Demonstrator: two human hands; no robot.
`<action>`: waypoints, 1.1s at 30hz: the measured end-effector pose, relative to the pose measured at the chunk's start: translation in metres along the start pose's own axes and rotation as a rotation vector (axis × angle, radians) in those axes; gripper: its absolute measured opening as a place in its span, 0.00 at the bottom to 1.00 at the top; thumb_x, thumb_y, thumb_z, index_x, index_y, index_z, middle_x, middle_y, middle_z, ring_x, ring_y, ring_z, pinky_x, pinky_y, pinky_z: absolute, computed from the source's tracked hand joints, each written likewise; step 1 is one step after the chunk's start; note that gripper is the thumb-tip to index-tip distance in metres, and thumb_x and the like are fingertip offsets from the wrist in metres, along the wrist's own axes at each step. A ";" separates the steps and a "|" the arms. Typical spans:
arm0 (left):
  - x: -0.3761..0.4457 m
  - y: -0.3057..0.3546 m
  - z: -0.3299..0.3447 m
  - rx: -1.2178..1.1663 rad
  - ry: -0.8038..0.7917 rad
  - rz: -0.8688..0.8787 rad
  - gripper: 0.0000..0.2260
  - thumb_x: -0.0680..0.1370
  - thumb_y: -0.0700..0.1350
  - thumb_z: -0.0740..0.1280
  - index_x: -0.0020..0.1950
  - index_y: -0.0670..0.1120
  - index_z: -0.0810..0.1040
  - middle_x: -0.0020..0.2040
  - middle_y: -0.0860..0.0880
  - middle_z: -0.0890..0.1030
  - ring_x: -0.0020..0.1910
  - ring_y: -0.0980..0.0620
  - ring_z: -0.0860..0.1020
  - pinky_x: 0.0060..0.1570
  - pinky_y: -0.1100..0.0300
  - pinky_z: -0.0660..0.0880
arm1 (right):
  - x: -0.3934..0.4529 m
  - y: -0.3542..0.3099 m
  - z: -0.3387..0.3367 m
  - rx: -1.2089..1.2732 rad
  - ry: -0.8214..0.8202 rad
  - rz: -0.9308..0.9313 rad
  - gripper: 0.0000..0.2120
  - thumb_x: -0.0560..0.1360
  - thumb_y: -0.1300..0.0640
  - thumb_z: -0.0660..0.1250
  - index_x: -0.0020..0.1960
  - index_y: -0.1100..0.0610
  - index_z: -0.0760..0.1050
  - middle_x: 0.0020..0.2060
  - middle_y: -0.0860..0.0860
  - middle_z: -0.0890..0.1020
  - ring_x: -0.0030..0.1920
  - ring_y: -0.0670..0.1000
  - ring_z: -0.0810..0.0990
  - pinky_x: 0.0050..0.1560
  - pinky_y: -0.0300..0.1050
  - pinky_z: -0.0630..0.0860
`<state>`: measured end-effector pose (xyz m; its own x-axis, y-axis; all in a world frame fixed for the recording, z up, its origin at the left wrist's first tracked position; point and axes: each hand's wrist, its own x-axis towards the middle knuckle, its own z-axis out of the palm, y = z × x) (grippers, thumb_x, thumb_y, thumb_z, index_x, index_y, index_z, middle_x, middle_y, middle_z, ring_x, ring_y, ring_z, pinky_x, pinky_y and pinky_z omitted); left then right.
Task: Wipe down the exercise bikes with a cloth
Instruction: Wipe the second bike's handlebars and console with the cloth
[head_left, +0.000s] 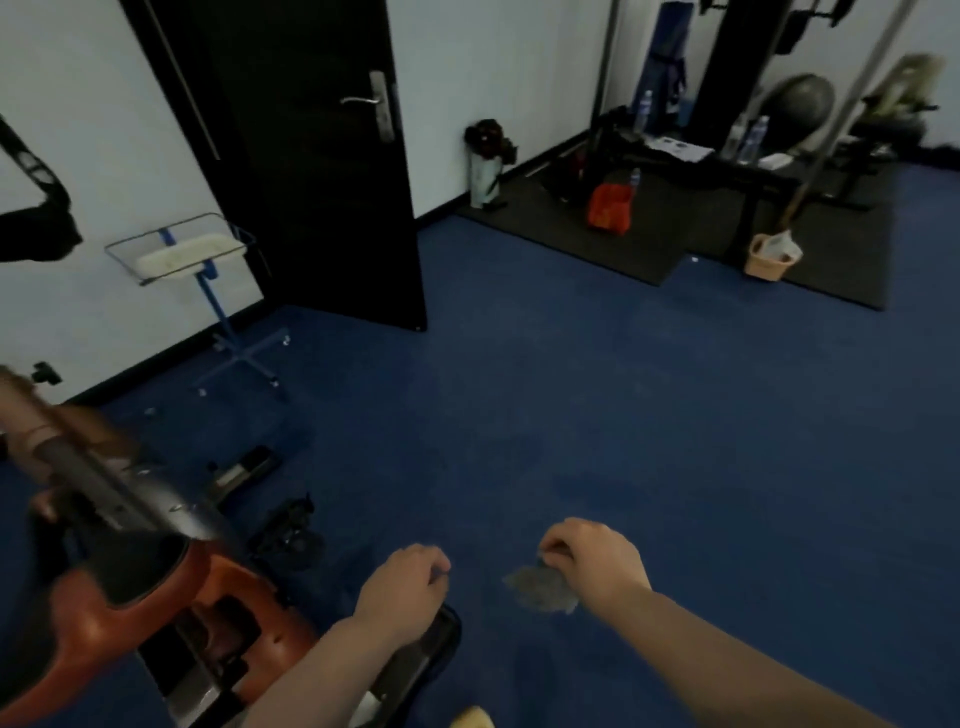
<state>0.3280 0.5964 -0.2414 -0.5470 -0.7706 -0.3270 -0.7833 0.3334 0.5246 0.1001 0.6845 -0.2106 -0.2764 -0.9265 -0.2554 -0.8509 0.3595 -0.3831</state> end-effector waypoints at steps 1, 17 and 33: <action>0.013 0.001 -0.005 -0.013 0.004 0.004 0.09 0.80 0.47 0.59 0.56 0.52 0.77 0.56 0.55 0.76 0.55 0.57 0.74 0.57 0.60 0.72 | 0.016 -0.001 -0.008 0.002 -0.009 -0.018 0.07 0.77 0.52 0.62 0.48 0.45 0.79 0.47 0.40 0.79 0.47 0.42 0.76 0.43 0.36 0.72; 0.229 0.017 -0.094 -0.097 0.154 -0.265 0.11 0.80 0.48 0.59 0.60 0.52 0.76 0.58 0.56 0.76 0.57 0.56 0.73 0.59 0.59 0.72 | 0.307 -0.004 -0.097 -0.088 -0.038 -0.253 0.08 0.77 0.54 0.61 0.46 0.46 0.79 0.47 0.41 0.78 0.46 0.43 0.77 0.44 0.39 0.75; 0.275 -0.079 -0.190 -0.276 0.449 -0.782 0.10 0.79 0.46 0.60 0.57 0.51 0.77 0.57 0.53 0.76 0.56 0.55 0.74 0.58 0.59 0.72 | 0.518 -0.186 -0.074 -0.206 -0.274 -0.917 0.06 0.78 0.53 0.63 0.49 0.47 0.78 0.47 0.42 0.78 0.46 0.43 0.76 0.42 0.37 0.71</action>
<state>0.2957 0.2545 -0.2235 0.3144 -0.8776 -0.3619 -0.7508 -0.4632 0.4709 0.0819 0.1293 -0.2056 0.6220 -0.7698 -0.1428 -0.7526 -0.5376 -0.3802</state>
